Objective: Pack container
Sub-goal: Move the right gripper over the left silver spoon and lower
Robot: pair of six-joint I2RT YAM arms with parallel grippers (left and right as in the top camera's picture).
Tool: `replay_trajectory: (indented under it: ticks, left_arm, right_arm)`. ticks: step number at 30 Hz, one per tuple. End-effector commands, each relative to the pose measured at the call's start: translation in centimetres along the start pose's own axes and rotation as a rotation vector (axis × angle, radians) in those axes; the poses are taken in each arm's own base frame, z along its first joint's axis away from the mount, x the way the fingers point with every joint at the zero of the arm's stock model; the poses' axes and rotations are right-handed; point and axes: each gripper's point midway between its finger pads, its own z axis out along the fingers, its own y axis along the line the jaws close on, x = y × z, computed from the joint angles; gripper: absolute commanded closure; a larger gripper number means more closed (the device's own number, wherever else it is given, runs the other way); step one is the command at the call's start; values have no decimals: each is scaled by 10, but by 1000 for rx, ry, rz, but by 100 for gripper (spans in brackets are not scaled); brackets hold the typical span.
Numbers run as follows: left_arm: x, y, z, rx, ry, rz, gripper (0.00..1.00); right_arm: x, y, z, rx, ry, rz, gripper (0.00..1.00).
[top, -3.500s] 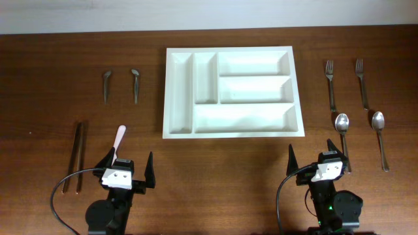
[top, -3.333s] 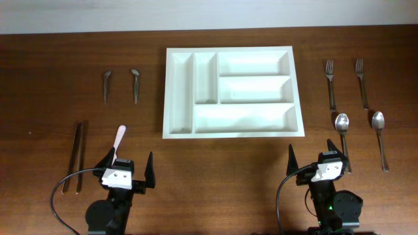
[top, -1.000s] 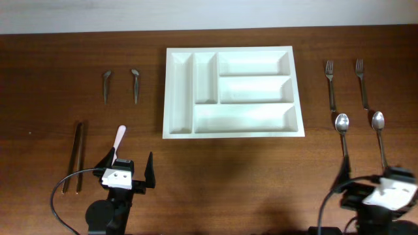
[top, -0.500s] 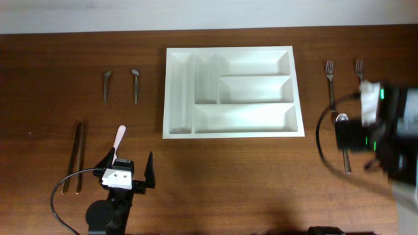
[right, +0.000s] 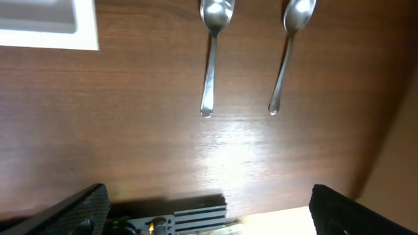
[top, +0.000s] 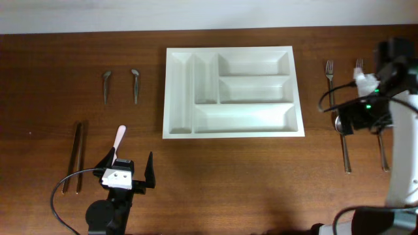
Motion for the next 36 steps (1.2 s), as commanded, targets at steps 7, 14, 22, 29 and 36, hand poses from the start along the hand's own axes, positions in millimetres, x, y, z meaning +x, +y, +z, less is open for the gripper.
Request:
replay_trajectory:
  ticks: [7, 14, 22, 29, 36]
  left_arm:
    - [1, 3, 0, -15, -2, 15, 1]
    - [1, 3, 0, -15, -2, 15, 1]
    - [1, 3, 0, -15, -2, 15, 1]
    - [1, 3, 0, -15, -2, 15, 1]
    - [1, 3, 0, -15, -2, 15, 1]
  right_arm:
    - [-9, -36, 12, -94, -88, 144, 1]
    - [-23, -37, 36, -130, -110, 98, 1]
    - [-34, -33, 130, -178, 57, 3, 1]
    - [-36, -32, 181, -195, 160, -11, 1]
    - [-38, -30, 198, -206, 176, -13, 1]
